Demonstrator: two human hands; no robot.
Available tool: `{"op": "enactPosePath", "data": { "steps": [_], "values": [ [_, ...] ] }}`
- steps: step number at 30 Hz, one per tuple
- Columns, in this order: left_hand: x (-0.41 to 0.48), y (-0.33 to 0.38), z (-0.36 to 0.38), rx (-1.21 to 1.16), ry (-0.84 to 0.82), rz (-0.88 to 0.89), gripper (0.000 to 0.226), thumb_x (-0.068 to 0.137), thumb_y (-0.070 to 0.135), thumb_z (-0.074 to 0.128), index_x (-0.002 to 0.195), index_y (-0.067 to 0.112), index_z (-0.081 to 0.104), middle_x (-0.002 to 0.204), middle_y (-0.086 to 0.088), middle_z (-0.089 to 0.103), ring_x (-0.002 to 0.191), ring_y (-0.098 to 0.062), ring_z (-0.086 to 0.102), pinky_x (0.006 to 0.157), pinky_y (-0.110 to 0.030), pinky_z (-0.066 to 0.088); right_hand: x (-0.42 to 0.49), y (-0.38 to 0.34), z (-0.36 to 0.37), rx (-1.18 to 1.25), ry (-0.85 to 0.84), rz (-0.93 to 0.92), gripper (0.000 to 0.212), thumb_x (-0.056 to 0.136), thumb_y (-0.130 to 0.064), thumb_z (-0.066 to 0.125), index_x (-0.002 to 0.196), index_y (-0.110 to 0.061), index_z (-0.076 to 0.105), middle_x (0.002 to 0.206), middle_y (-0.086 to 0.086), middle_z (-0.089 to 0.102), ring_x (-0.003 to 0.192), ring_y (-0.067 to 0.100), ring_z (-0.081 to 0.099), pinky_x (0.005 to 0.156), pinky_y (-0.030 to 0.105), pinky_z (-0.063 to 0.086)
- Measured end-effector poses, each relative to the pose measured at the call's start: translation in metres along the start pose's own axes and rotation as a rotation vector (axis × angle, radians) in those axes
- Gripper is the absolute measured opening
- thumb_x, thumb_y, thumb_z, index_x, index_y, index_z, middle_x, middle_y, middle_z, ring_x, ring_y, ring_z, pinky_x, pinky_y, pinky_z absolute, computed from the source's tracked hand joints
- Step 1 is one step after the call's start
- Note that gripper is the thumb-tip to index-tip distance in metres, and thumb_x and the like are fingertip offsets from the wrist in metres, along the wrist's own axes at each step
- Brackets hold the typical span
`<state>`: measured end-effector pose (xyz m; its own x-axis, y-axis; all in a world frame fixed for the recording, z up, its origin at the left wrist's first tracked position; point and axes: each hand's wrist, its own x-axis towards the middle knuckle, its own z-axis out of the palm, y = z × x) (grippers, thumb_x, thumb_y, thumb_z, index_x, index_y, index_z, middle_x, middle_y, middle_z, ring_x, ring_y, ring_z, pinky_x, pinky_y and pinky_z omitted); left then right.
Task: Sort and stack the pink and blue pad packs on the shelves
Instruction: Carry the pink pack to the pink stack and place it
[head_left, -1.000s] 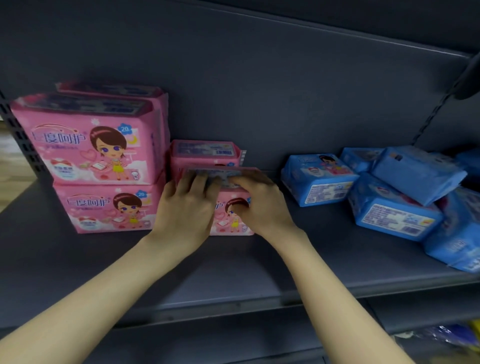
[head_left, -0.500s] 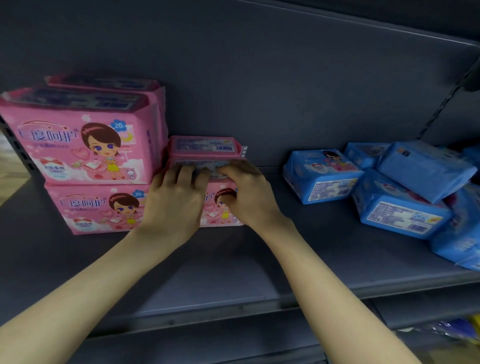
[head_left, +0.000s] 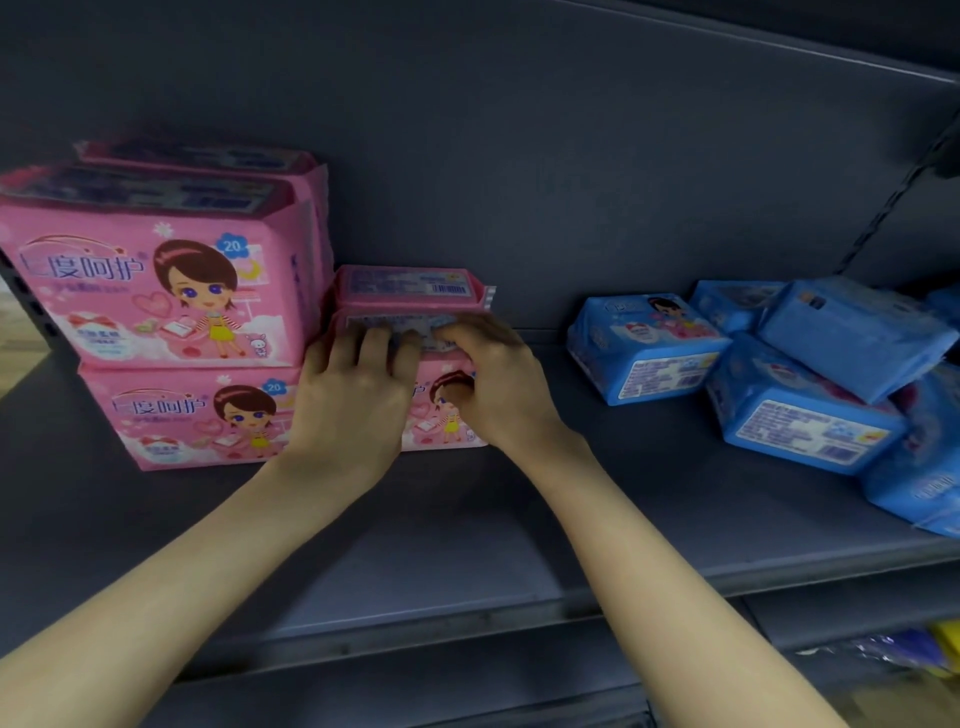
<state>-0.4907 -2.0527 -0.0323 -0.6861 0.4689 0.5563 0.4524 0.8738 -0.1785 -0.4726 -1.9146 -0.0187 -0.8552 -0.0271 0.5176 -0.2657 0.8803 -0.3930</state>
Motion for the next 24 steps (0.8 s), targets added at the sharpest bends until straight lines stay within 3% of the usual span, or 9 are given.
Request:
{"op": "enactPosePath", "data": {
  "steps": [11, 16, 24],
  "values": [
    [0.002, 0.002, -0.004, 0.059, -0.063, 0.020, 0.058, 0.045, 0.003, 0.080, 0.100, -0.005, 0.065, 0.086, -0.026, 0.062, 0.076, -0.044, 0.062, 0.071, -0.049, 0.051, -0.001, -0.004, 0.004, -0.012, -0.016, 0.049, 0.043, 0.069, 0.004, 0.071, 0.110, -0.002, 0.062, 0.117, 0.012, 0.061, 0.117, 0.031, 0.049, 0.092, 0.035, 0.043],
    [0.002, 0.004, -0.008, 0.082, -0.119, 0.003, 0.066, 0.038, 0.001, 0.084, 0.099, -0.008, 0.063, 0.085, -0.030, 0.061, 0.077, -0.047, 0.061, 0.070, -0.051, 0.051, -0.006, -0.009, 0.000, -0.029, -0.052, 0.114, 0.052, 0.078, -0.001, 0.064, 0.128, -0.008, 0.052, 0.134, 0.010, 0.048, 0.129, 0.028, 0.032, 0.104, 0.023, 0.020],
    [0.003, 0.004, -0.015, 0.109, -0.250, -0.046, 0.065, 0.045, 0.005, 0.084, 0.105, -0.007, 0.061, 0.092, -0.030, 0.060, 0.087, -0.047, 0.060, 0.078, -0.052, 0.049, -0.006, -0.012, -0.002, -0.012, -0.092, 0.121, 0.053, 0.082, -0.001, 0.059, 0.133, -0.010, 0.047, 0.137, 0.010, 0.044, 0.131, 0.029, 0.027, 0.106, 0.028, 0.023]
  ]
}}
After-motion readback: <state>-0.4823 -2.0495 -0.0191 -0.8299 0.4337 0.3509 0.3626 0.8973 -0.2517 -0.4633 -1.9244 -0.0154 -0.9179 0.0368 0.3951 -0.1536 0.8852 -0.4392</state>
